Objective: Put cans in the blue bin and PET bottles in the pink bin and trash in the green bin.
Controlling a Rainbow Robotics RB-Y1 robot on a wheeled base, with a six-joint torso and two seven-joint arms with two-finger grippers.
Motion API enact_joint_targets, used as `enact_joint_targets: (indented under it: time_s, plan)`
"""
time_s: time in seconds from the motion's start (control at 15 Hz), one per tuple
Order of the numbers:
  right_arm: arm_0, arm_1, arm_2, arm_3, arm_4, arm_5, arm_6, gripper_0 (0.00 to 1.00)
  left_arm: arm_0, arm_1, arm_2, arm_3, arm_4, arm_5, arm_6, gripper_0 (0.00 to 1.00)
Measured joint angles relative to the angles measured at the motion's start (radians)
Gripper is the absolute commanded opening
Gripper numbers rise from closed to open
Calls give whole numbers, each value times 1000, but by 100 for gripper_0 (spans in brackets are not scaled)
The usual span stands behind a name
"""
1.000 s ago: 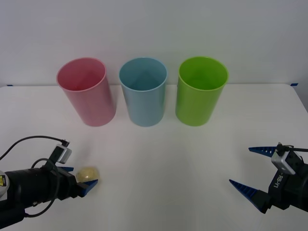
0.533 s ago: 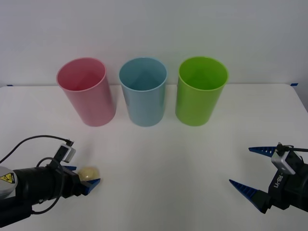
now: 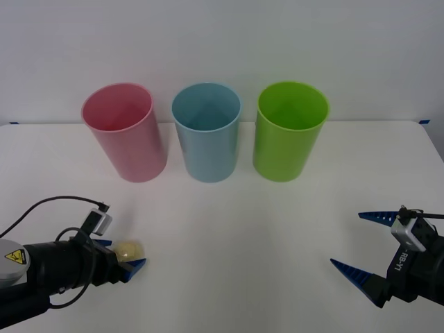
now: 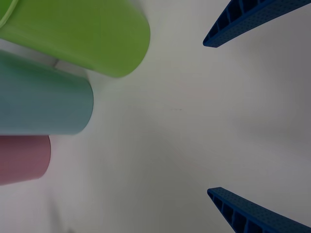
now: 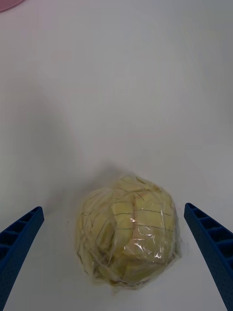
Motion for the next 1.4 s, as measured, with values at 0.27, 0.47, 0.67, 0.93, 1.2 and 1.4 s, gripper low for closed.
enact_joint_targets:
  time_s: [0.27,0.47,0.67,0.93,1.2,1.4]
  plan:
    - [0,0,0,0,0,0,0,100,0,-10,-3,3,1,0,0,81]
    - [0,0,0,0,0,0,0,100,0,-9,-3,5,-2,-3,-9,0]
    - [0,0,0,0,0,0,0,100,1,-10,-4,7,-17,-5,-16,0]
    - [0,0,0,0,0,0,0,100,0,-13,-8,12,-39,-3,-31,0]
    - [0,0,0,0,0,0,0,100,0,-7,-7,6,-55,0,-35,0]
    - [0,0,0,0,0,0,0,100,1,11,-2,-4,-60,-2,-40,0]
